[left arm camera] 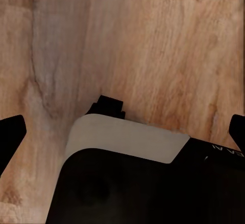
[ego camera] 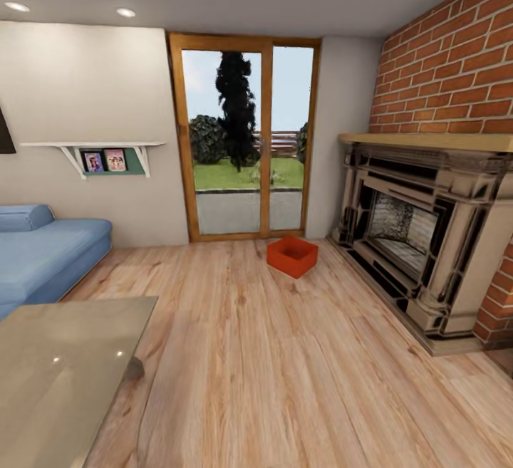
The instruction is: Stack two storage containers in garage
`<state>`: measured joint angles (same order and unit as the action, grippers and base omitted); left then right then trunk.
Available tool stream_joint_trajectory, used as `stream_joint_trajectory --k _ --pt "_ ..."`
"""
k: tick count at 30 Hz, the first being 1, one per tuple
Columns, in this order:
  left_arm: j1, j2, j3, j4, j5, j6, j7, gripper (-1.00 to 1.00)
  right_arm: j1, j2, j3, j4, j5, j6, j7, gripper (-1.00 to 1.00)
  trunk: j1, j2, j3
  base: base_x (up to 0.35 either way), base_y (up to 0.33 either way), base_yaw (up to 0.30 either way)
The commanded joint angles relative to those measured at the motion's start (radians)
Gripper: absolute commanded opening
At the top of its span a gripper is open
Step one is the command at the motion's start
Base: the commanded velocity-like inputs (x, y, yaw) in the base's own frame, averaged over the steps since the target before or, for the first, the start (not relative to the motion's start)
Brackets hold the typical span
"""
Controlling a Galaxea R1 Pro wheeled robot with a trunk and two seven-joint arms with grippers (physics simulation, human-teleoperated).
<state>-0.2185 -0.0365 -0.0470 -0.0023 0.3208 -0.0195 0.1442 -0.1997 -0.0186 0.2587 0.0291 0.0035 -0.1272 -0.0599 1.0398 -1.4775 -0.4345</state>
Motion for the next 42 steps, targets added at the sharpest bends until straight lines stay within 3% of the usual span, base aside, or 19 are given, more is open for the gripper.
stream_joint_trajectory --k 1,42 --pt "-0.001 0.000 -0.005 0.000 0.007 -0.002 0.003 1.00 -0.001 0.000 0.006 0.003 0.000 -0.005 -0.003 1.00 0.001 -0.001 -0.001 0.326 0.000 0.000" --pt "-0.001 0.001 -0.005 0.000 0.007 -0.002 0.003 1.00 -0.001 0.009 0.004 0.003 -0.004 -0.004 -0.003 1.00 0.001 -0.001 -0.001 0.326 0.000 0.000"
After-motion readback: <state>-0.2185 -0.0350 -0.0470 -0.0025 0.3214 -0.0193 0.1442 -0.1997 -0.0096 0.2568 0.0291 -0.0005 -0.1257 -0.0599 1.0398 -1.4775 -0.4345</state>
